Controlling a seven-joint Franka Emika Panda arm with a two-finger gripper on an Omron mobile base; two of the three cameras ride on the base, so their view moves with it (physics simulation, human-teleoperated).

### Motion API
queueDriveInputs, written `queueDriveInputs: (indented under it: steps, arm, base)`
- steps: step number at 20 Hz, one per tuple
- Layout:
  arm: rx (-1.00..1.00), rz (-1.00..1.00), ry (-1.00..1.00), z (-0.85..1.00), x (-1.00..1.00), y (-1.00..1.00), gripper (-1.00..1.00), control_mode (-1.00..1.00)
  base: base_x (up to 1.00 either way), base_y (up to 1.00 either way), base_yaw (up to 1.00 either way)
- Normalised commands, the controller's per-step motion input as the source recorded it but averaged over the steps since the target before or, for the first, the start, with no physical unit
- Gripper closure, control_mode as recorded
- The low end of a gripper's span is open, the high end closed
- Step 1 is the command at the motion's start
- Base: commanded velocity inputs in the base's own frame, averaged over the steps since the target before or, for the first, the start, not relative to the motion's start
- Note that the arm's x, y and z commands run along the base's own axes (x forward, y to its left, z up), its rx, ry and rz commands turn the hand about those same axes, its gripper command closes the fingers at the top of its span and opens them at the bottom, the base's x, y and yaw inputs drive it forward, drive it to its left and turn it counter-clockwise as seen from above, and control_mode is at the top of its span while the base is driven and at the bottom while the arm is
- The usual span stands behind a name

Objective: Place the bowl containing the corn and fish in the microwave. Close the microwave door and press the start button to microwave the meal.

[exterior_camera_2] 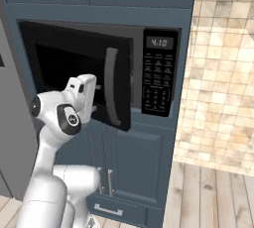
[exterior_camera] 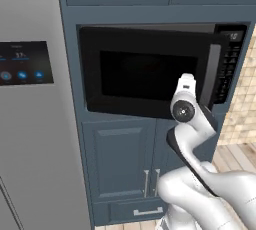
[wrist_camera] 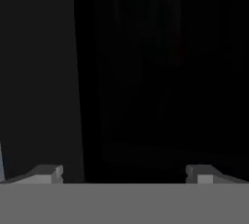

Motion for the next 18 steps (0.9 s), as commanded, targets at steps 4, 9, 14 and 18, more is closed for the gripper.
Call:
queueDriveInputs:
  steps: [4, 9, 14, 18]
  arm:
    - [0.00, 0.03, 0.01, 0.18, 1.00, -0.04, -1.00, -1.00]
    - [0.02, 0.02, 0.06, 0.43, 0.96, 0.00, -1.00, -1.00]
    - [0.00, 0.00, 0.10, 0.44, 0.90, 0.00, -1.00, -1.00]
    - [0.00, 0.00, 0.13, 0.30, 0.64, 0.00, -1.00, -1.00]
  base:
    - [0.00, 0.00, 0.00]
    - [0.00, 0.00, 0.00]
    - [0.00, 0.00, 0.00]
    - [0.00, 0.00, 0.00]
